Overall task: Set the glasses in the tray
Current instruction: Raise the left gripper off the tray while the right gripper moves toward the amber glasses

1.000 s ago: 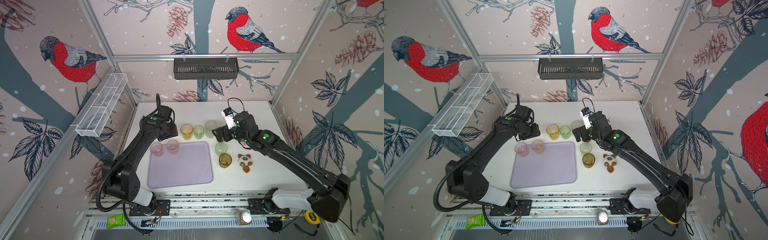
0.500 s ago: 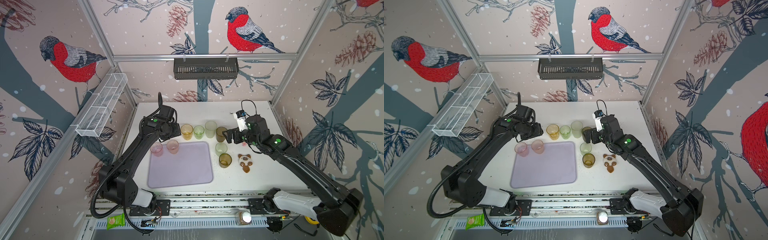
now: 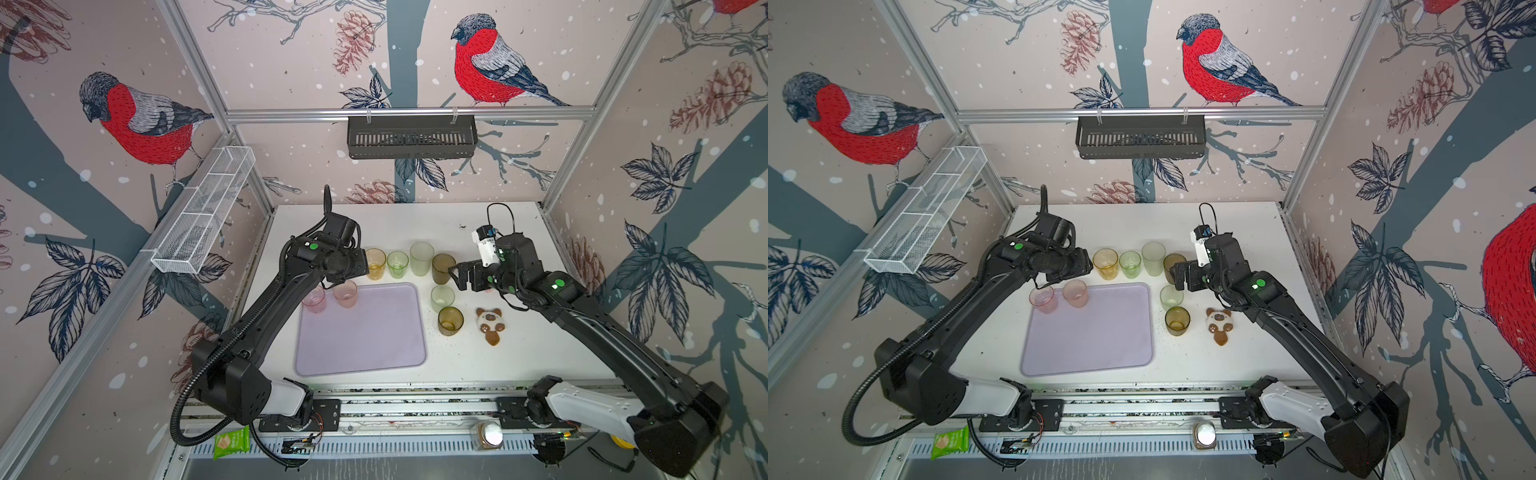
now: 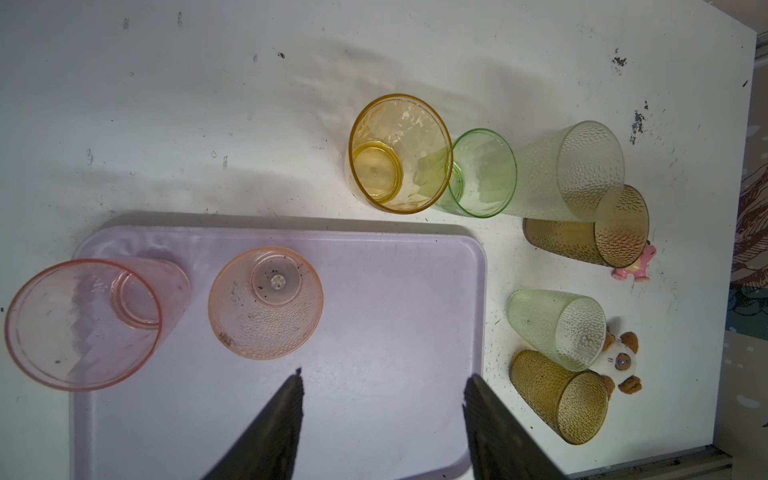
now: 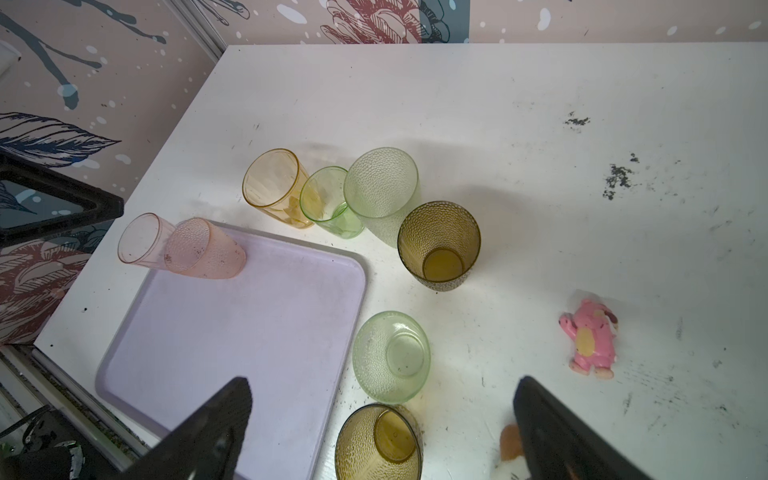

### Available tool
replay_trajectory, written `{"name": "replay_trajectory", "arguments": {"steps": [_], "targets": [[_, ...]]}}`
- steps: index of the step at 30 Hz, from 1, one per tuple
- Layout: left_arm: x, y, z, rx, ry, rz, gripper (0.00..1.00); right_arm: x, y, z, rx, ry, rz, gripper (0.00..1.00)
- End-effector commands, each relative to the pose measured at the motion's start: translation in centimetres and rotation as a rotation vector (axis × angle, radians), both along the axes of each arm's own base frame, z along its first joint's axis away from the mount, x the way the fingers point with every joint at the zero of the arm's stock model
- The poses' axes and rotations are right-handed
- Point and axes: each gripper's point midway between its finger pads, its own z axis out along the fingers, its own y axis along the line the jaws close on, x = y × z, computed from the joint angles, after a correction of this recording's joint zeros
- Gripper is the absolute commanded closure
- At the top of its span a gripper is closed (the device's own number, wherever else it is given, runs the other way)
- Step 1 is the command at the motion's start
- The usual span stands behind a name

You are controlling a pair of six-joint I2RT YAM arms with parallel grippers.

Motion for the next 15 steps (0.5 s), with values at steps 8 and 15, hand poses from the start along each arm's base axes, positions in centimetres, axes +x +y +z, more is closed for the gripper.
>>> {"name": "replay_trajectory", "arguments": {"steps": [8,15], "targets": [[-1.8,-0.2,-0.7,-0.011,-0.005,-0.075,0.37,-0.1,-0.9,-0.6,-0.018,0.096,-0.094,0.00],[-2.1,-1.0,0.7,-0.050,-0.054,-0.143,0.37,-0.3,-1.6,-0.1,-0.018,0.128,-0.155,0.00]]}}
